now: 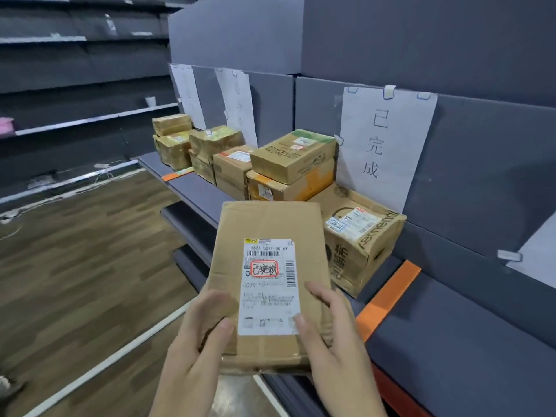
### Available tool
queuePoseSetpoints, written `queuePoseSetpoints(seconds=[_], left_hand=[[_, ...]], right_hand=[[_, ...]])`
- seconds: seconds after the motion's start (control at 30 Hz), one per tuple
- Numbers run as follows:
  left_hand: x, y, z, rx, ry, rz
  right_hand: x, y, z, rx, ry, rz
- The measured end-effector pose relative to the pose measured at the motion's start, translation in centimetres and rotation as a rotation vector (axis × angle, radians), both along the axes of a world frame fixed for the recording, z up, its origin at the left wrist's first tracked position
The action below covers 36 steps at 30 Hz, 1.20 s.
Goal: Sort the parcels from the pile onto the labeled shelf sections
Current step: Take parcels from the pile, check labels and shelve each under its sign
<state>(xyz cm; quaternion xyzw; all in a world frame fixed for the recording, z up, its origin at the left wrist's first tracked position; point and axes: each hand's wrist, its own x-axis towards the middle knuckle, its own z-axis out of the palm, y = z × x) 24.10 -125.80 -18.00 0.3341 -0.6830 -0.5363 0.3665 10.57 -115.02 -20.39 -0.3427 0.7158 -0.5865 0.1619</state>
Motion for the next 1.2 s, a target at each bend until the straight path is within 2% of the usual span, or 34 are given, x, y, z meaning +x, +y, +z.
queuePoseSetpoints(seconds=[0.23, 0.57, 0.83, 1.2], left_hand=[[-7.3, -6.2, 2.5, -0.121, -0.005, -0.304], [-18.5, -16.9, 3.8, -0.158, 0.007, -0.745], [-22.7, -22.5, 1.9, -0.222, -0.058, -0.895], [-24.5, -23.8, 0.2, -0.256, -0.058, -0.918]], right_hand=[[-4.1, -2.7, 2.3, 0.008, -0.029, -0.223], [-8.8, -10.2, 4.3, 0.006, -0.044, -0.582], [-11.4, -14.5, 4.3, 0.068, -0.075, -0.72], [-12.0, -16.0, 3.0, 0.035, -0.086, -0.802]])
